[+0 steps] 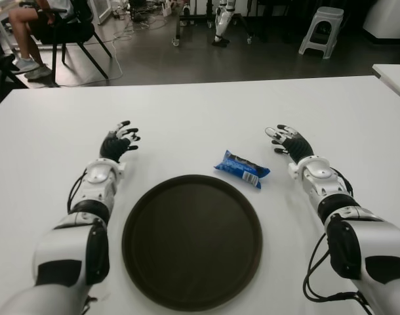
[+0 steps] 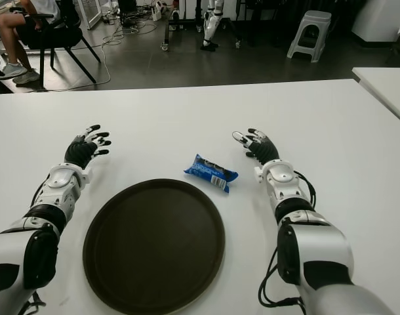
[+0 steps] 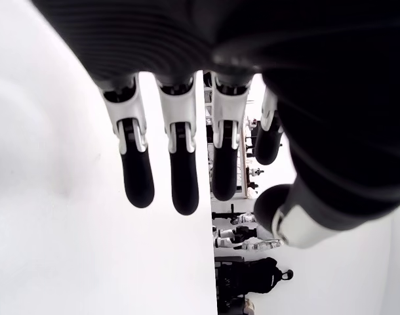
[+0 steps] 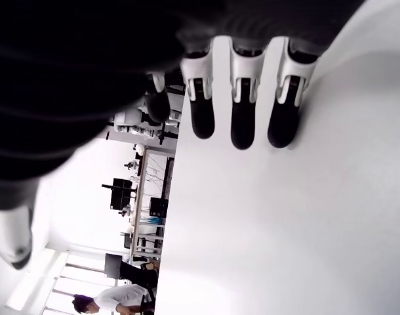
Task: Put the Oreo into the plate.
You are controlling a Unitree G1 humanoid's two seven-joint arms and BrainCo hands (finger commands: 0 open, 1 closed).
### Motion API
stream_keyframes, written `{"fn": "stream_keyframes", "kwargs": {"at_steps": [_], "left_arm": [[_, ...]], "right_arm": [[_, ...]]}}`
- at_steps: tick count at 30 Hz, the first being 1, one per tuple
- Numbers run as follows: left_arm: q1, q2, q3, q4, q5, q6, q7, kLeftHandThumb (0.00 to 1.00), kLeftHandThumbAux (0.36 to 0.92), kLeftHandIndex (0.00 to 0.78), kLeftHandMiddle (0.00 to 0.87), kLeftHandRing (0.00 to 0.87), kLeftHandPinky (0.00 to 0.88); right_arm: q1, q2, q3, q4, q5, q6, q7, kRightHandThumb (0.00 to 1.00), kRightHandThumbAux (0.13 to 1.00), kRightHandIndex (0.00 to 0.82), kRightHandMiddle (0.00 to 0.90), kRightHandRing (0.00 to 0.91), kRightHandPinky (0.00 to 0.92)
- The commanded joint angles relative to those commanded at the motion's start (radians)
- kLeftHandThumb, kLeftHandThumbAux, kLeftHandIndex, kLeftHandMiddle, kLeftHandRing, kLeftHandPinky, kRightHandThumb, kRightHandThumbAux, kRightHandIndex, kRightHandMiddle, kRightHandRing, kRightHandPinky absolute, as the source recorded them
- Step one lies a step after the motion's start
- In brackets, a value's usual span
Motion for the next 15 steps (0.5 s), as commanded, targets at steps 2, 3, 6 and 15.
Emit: {"fn": "stream_keyframes", "kwargs": {"at_steps": [2, 3, 6, 15], "left_arm": [[0.0, 0.0, 0.0, 0.0, -0.001, -0.001, 0.0, 0.191, 0.671, 0.16, 0.256, 0.274, 0.32], [0.0, 0.0, -0.001, 0.0, -0.001, -0.001, -0.001, 0.192, 0.67, 0.159, 0.256, 0.275, 0.322], [0.0, 0.001, 0.0, 0.0, -0.002, -0.002, -0.001, 0.194, 0.67, 0.157, 0.255, 0.277, 0.326], [-0.001, -0.001, 0.006, 0.0, -0.009, 0.0, 0.0, 0.19, 0.678, 0.16, 0.263, 0.284, 0.325]], "right_arm": [[0.0, 0.0, 0.001, 0.0, -0.001, 0.0, -0.001, 0.0, 0.529, 0.099, 0.187, 0.185, 0.188], [0.0, 0.0, 0.001, 0.0, -0.001, 0.0, -0.001, 0.0, 0.527, 0.099, 0.186, 0.183, 0.183], [0.0, 0.0, 0.002, 0.0, -0.002, 0.0, -0.001, 0.0, 0.525, 0.096, 0.182, 0.179, 0.174], [-0.001, 0.0, -0.004, 0.0, 0.005, 0.0, 0.001, 0.0, 0.53, 0.088, 0.178, 0.176, 0.182]]}}
